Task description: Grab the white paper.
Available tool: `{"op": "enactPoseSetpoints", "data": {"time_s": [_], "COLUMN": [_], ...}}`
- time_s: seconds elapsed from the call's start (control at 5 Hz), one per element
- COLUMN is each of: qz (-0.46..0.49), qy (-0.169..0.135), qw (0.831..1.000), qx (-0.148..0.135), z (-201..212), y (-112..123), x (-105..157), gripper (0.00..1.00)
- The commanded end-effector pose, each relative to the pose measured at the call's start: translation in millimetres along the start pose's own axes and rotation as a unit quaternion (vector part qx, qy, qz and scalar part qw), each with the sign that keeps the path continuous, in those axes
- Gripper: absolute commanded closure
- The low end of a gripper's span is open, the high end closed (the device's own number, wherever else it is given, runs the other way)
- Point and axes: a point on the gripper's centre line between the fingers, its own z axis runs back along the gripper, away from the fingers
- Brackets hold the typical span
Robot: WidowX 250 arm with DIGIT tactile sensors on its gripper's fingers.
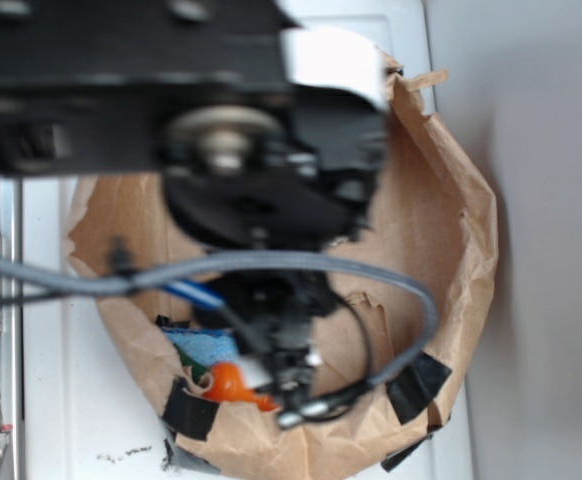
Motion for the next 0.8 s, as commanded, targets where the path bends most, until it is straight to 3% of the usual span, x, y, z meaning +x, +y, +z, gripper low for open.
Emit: {"op": "enactPoseSetpoints", "data": {"time_s": [0.0,0.2,0.6], "qz": [-0.032,-0.045,-0.035], "qy": [-0.055,-0.068,-0.091], "qw": [0.998,0.996,0.995], "qx": [-0.024,-0.033,-0.032], "z": [0.3,-13.5,-33.4], "y": [18.7,29.1,25.6], "x": [20.0,31.4,56.8], "gripper": [0.0,0.0,0.0]}}
